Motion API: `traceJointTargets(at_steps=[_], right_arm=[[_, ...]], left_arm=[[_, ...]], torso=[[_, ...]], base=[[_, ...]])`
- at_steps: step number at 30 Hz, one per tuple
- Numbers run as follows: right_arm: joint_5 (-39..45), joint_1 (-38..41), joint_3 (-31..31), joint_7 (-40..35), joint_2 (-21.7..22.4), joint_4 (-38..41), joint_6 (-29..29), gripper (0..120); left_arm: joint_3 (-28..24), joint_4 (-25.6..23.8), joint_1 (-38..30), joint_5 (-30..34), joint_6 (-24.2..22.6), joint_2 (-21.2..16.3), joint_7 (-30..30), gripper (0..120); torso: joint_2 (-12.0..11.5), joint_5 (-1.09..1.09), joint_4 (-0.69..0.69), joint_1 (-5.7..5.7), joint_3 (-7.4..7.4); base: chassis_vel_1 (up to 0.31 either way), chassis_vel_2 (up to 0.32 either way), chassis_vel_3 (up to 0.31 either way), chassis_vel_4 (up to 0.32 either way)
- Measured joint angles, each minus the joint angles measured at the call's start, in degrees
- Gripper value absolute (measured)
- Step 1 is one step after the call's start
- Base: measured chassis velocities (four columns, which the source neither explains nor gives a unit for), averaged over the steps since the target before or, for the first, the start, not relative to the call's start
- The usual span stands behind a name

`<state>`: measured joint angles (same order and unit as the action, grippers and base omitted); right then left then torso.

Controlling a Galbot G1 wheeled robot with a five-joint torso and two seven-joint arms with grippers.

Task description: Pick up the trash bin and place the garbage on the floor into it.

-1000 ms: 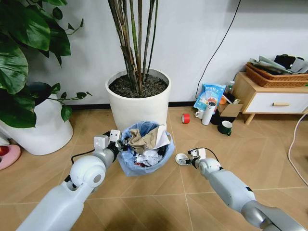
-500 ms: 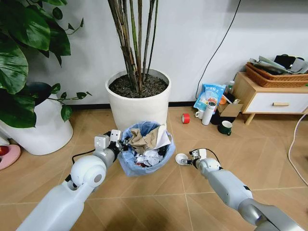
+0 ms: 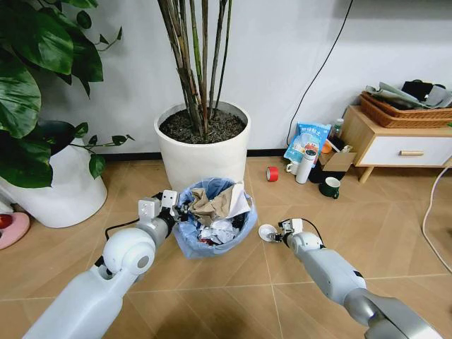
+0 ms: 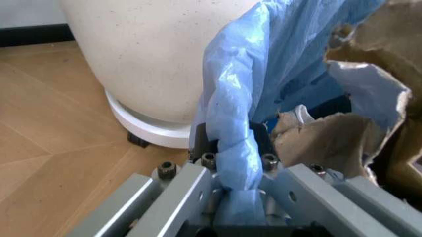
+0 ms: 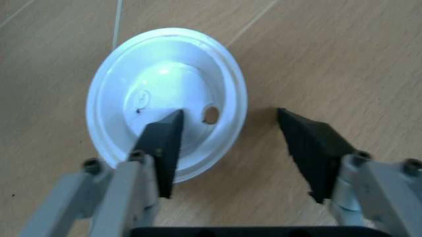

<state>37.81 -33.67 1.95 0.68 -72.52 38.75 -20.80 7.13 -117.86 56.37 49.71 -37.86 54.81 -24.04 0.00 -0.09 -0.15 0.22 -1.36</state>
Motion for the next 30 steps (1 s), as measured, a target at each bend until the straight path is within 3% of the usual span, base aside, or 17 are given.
traceJointTargets(at_steps=[14, 23, 30], right_arm=[[-0.28, -0.41, -0.92, 1.58, -0.14, 0.17, 0.34, 4], [-0.21, -1.82, -3.16, 1.52, 0.70, 1.94, 0.37, 0], [0.32, -4.60, -6.15, 0.43, 3.16, 8.24, 0.62, 0]], left_arm=[[-0.28, 0.59, -0.55, 0.01, 0.01, 0.25, 0.01, 0], [-0.90, 0.99, -0.71, -0.11, 0.01, 0.56, 0.04, 0], [-1.30, 1.13, -0.81, -0.17, 0.01, 0.67, 0.11, 0]], torso=[[0.00, 0.08, 0.03, 0.00, -0.02], [-0.01, 0.07, 0.02, 0.01, -0.03], [-0.01, 0.08, 0.02, 0.01, -0.02]], base=[[0.000, 0.000, 0.000, 0.000], [0.000, 0.000, 0.000, 0.000], [0.000, 0.000, 0.000, 0.000]])
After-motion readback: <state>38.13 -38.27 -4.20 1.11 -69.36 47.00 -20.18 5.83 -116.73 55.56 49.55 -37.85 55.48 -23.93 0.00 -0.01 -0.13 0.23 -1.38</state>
